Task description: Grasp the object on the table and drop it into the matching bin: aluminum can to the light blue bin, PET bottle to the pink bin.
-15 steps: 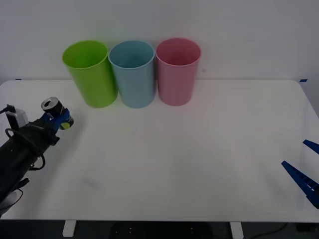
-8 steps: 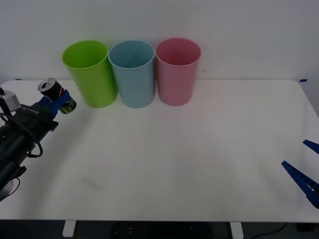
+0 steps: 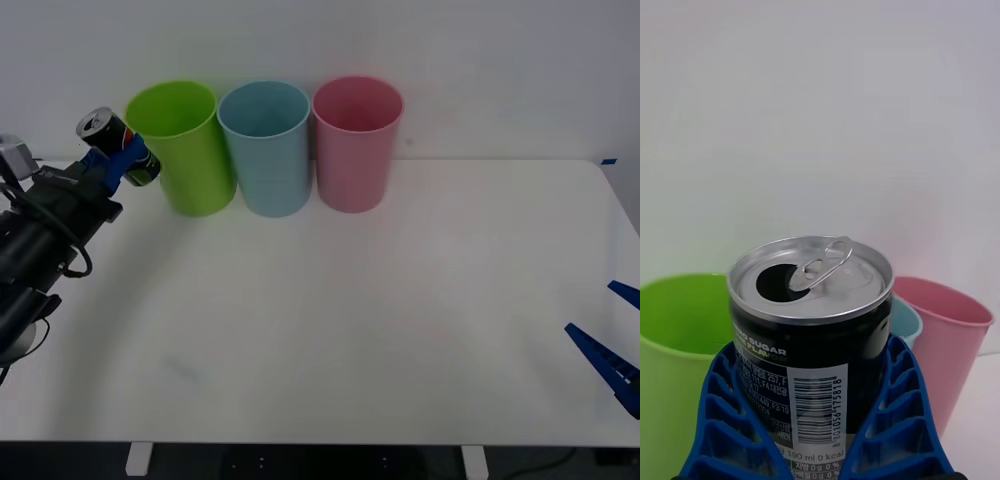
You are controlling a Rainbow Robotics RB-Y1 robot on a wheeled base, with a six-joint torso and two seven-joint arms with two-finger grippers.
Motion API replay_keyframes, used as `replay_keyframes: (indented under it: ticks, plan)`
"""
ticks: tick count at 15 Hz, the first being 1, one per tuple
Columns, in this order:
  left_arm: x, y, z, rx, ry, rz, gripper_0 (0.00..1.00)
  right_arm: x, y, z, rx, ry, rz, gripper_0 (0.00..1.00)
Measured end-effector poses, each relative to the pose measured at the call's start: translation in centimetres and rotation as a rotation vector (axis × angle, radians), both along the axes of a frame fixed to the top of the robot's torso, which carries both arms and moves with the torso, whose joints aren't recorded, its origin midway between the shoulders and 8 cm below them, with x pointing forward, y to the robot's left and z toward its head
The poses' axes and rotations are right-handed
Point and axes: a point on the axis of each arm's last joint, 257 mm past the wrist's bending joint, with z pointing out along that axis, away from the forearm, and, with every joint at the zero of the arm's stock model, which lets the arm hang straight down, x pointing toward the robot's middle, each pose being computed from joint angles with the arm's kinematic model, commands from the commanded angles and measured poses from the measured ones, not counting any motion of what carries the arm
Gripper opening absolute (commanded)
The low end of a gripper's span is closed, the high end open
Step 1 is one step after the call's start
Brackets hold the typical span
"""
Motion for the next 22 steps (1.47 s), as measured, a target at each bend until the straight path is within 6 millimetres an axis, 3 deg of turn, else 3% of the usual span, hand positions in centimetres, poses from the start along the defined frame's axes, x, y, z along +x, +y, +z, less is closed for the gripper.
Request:
replay_keyframes:
  ticks: [10, 17, 22]
  plan:
    - [5.8, -5.7, 6.4, -0.088, -0.006, -0.018, 0.00, 0.0, 0.0, 0.0, 0.000, 0.000, 0.000, 1.00]
    - [11.4, -10.5, 7.4, -0.034, 0.013, 0.026, 0.00, 0.0, 0.0, 0.0, 0.000, 0.000, 0.000, 1.00]
    - [15.2, -12.8, 7.4, 0.032, 0.045, 0.082, 0.00, 0.0, 0.0, 0.0, 0.000, 0.000, 0.000, 1.00]
